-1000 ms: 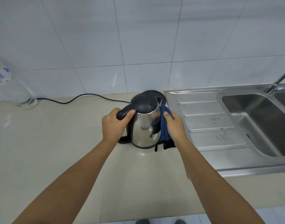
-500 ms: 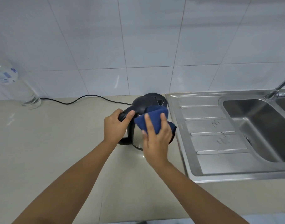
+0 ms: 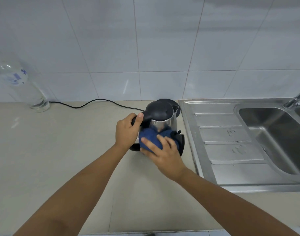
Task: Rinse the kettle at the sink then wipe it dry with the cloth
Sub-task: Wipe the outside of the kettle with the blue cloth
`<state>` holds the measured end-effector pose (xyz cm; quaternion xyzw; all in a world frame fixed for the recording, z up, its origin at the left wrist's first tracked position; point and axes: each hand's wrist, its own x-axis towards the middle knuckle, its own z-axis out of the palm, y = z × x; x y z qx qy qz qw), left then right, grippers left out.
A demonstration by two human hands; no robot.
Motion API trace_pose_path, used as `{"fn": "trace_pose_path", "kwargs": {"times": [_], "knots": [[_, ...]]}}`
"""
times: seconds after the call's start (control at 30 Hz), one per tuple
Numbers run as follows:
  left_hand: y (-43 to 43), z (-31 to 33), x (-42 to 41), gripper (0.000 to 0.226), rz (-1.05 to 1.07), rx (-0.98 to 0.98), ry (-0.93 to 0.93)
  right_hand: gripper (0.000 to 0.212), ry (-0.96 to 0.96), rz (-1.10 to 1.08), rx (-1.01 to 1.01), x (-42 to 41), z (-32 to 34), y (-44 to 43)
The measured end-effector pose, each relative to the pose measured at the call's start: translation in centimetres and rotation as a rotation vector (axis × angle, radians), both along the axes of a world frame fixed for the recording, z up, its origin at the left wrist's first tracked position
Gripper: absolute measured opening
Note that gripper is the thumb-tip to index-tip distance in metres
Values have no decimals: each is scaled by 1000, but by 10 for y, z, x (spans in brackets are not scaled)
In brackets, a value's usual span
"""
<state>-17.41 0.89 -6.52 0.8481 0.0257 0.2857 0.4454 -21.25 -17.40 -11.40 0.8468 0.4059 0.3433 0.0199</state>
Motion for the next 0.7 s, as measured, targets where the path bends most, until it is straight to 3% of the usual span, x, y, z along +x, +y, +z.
{"fn": "trace_pose_path", "kwargs": {"times": [0.07, 0.13, 0.47, 0.7], "knots": [[1, -1, 3, 53, 11, -12, 7, 41, 78, 22, -232, -7, -14, -8], [2, -3, 2, 54, 11, -26, 17, 48, 188, 16, -322, -11, -30, -18], [2, 0, 4, 53, 22, -41, 51, 69, 396, -26, -250, -7, -40, -63], [0, 3, 4, 55, 23, -18, 60, 39, 357, -4, -306, -15, -30, 27]]}}
